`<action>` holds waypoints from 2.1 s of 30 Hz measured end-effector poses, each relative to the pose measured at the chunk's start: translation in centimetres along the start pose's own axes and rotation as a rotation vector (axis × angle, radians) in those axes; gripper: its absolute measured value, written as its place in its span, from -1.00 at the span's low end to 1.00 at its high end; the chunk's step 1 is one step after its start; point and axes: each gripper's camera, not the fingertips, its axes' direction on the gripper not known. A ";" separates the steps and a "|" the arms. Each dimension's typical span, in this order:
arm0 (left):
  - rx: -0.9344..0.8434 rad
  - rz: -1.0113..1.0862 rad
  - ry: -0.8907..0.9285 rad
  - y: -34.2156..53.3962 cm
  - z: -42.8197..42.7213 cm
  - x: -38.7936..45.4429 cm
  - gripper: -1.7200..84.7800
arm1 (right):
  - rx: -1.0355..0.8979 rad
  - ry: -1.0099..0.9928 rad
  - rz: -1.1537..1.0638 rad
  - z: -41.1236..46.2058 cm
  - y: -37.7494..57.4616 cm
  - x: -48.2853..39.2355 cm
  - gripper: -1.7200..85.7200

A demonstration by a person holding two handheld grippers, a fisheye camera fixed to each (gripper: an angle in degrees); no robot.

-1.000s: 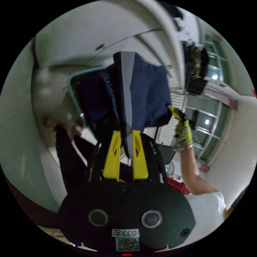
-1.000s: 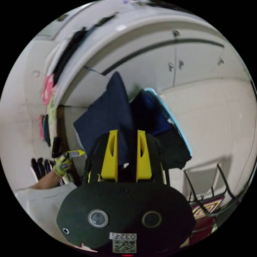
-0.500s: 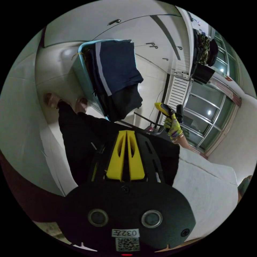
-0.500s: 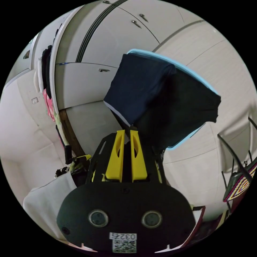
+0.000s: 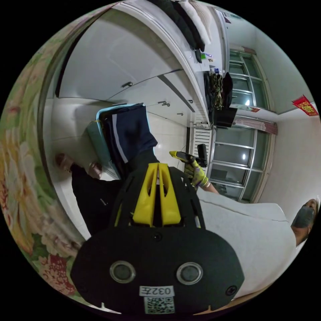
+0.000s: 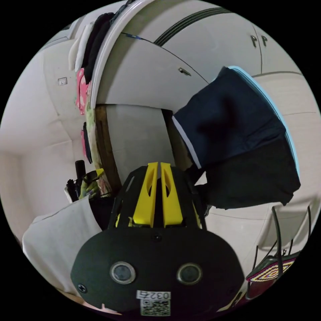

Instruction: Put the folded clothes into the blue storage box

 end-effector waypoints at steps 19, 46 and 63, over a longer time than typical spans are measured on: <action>-0.181 -0.169 0.004 -2.3 1.6 -5.6 -0.99 | 0.219 -0.202 0.571 -0.1 11.9 12.7 -0.96; -0.250 -0.179 -0.115 -17.2 -0.2 -23.1 -0.82 | 0.260 -0.003 0.195 -6.3 -7.3 3.1 -0.82; 0.072 -0.208 -0.149 -15.0 -0.6 -30.0 -0.65 | -0.015 0.193 -0.051 -3.7 -23.4 8.3 -0.72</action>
